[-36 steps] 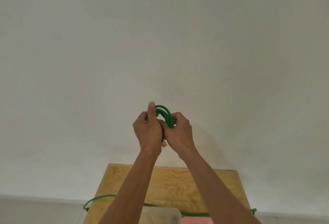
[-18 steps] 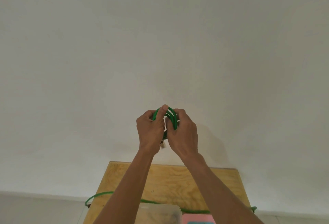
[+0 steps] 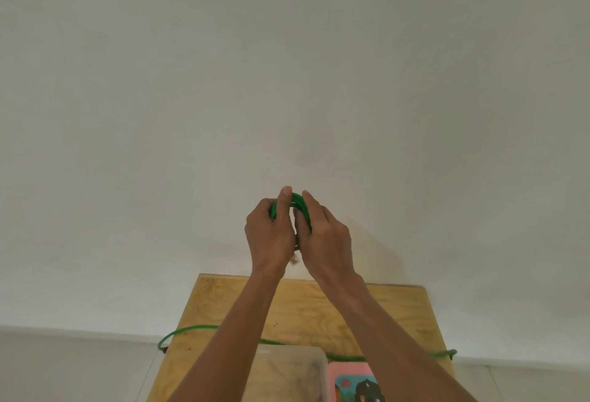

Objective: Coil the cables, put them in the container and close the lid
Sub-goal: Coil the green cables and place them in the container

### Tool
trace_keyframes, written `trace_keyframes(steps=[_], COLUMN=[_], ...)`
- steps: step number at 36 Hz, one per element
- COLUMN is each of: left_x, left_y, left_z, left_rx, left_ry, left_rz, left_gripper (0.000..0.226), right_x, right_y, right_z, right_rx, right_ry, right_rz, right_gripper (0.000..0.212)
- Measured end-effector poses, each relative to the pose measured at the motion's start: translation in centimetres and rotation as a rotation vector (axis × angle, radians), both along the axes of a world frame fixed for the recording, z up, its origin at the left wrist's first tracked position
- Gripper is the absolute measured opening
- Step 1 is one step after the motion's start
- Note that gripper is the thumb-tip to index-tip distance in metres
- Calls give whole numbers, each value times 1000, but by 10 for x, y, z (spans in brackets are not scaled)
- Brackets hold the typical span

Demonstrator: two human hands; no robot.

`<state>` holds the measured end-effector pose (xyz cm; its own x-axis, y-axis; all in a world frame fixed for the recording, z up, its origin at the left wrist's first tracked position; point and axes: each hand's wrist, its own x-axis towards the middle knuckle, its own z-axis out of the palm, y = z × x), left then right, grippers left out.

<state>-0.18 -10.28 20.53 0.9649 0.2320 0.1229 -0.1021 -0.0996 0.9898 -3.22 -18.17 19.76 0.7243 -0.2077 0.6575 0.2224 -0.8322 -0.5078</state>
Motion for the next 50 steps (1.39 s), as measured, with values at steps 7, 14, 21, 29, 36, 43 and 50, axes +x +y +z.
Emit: trace_keyframes(steps=[7,14,21,29,36,43,50], left_x=[-8,-10,-18,-23,-30,-40,-59], left_y=[4,13,31,59,88,109,110], left_z=[-2,-10,-16,-26,-61,-93,-117], left_rx=[-191,-300,-468,-537,-467,-378,-266], left_ry=[86,185,330,407,440,512,545], left_rz=[-39,135,47,-26,-79,-207,-236], left_gripper=[65,56,47,41,37,35,44], right_x=[1,-9,-14,-22,-35,-53,-74], right_y=[3,23,33,55,79,93,97], right_z=[-4,-14,-24,-34,-63,-94,-114], right_rx=[14,100,308,436,455,442,470], right_ry=[7,75,109,129,171,238,334], right_rz=[2,31,28,16,-58,-124,-139], right_gripper=[36,39,30,31,31,29,26])
